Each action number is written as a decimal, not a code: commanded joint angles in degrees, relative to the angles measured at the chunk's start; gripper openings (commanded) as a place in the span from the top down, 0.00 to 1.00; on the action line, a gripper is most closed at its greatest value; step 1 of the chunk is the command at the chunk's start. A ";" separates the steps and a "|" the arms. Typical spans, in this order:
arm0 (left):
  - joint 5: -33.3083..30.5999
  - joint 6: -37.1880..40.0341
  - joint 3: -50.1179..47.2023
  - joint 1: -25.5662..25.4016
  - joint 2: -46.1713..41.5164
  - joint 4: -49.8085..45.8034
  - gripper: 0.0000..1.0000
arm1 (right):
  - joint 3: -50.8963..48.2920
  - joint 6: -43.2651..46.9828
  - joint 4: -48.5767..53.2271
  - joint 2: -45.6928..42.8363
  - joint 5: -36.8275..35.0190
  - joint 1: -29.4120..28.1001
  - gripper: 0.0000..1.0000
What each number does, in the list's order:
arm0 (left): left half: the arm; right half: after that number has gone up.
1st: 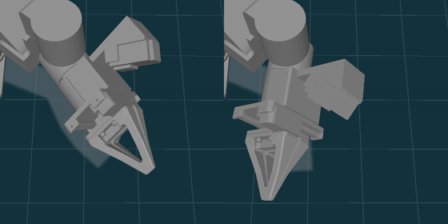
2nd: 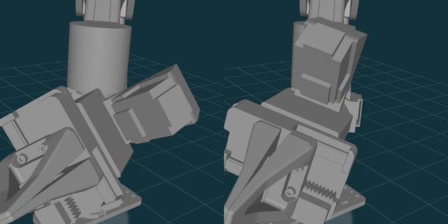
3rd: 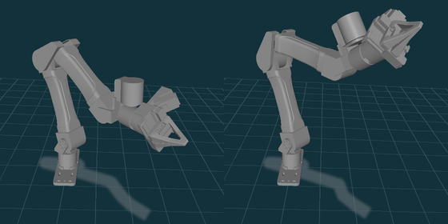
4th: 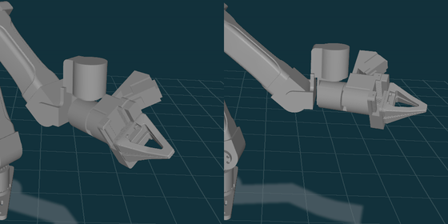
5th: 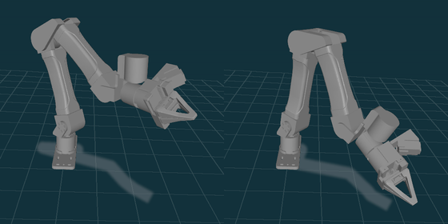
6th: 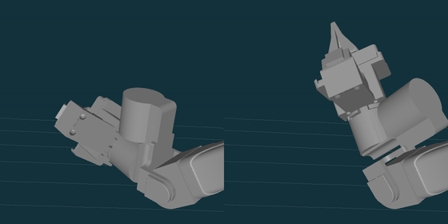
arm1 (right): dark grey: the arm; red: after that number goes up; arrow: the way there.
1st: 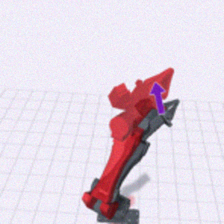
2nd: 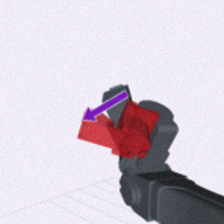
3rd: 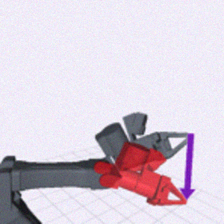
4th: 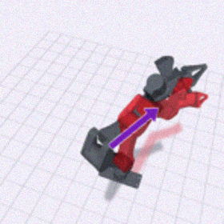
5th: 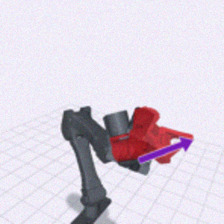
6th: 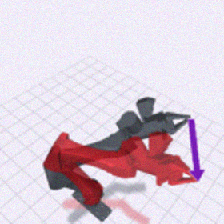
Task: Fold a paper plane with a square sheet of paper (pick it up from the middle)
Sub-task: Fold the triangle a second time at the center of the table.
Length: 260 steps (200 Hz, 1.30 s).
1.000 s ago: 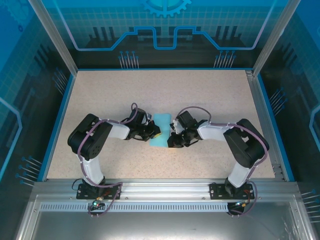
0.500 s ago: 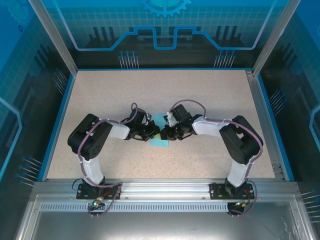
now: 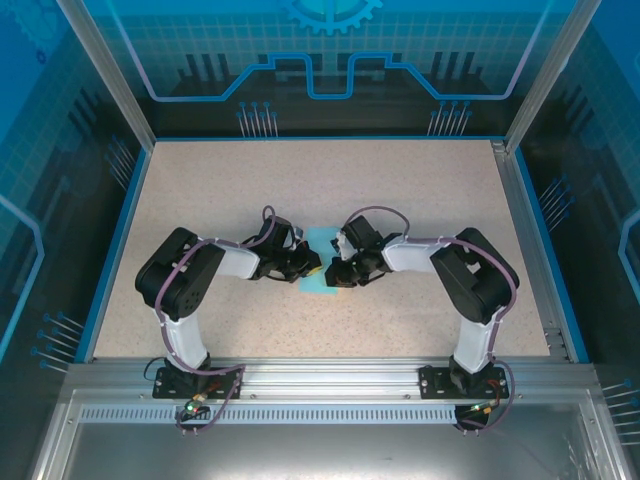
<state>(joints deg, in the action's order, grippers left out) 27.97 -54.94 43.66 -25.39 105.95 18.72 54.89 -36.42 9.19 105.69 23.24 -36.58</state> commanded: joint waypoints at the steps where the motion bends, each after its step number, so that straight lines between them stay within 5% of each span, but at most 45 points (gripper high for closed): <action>1: -1.50 2.01 -0.99 0.26 0.75 -5.36 1.00 | -2.07 0.83 3.29 -2.07 1.20 0.54 0.88; 260: -1.52 1.98 -0.86 0.23 0.75 -5.52 1.00 | -7.79 -3.21 -1.99 -11.10 2.59 0.57 0.86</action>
<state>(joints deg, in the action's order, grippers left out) 27.97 -53.93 43.66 -25.39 105.95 18.55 45.65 -37.06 9.52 95.39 23.57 -36.21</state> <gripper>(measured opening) 0.059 0.138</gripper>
